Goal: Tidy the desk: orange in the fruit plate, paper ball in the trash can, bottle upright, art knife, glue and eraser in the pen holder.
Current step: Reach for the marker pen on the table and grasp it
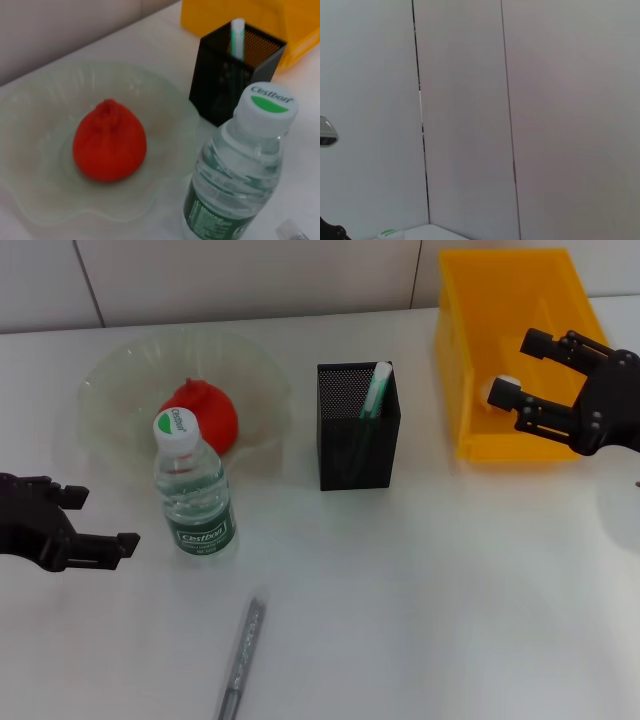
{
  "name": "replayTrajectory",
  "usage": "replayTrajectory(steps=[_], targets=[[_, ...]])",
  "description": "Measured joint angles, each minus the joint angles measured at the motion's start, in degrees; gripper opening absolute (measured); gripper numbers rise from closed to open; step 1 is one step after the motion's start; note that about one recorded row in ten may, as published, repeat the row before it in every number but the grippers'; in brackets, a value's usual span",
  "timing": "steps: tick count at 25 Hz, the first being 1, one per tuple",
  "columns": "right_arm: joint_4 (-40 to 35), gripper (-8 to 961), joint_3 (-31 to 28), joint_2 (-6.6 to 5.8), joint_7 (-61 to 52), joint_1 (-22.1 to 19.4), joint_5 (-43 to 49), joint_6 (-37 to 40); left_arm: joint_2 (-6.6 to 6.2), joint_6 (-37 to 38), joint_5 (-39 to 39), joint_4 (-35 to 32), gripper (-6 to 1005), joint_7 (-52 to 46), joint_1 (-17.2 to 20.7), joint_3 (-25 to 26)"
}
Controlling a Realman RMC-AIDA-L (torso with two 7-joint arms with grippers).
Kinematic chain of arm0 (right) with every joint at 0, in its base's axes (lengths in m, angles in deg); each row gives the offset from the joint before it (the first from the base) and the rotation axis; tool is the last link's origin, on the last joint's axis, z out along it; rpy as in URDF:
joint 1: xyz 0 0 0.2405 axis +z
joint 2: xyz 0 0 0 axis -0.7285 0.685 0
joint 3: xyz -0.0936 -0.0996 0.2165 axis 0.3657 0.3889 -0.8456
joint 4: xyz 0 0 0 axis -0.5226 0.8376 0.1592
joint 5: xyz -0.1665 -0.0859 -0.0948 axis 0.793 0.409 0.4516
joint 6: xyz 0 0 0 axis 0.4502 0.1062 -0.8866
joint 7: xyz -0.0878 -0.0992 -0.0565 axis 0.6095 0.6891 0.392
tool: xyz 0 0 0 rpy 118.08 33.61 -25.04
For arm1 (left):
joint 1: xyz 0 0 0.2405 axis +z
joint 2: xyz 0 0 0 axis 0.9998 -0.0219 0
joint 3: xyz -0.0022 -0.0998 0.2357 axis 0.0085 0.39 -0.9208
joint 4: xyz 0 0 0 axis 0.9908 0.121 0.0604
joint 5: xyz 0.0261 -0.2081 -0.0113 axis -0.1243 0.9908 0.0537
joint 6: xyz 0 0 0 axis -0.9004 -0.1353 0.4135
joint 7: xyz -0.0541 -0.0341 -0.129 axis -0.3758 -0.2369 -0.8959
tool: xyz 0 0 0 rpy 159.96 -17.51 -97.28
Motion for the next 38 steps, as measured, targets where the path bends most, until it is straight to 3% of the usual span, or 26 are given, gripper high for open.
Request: replayTrajectory(steps=[13,29,38], targets=[[0.8,790,0.0,0.0,0.8,1.5,-0.2,-3.2,0.14,4.3,-11.6,-4.7,859,-18.6,-4.5,-9.2],[2.4,790,-0.4,0.0,3.4,3.1,-0.2,-5.9,0.29,7.6,-13.5,-8.9,859,-33.8,-6.1,-19.0],[4.5,790,-2.0,0.0,6.0,4.4,-0.2,-6.0,0.7,7.2,-13.1,-8.5,859,-37.1,-6.9,-24.5]])
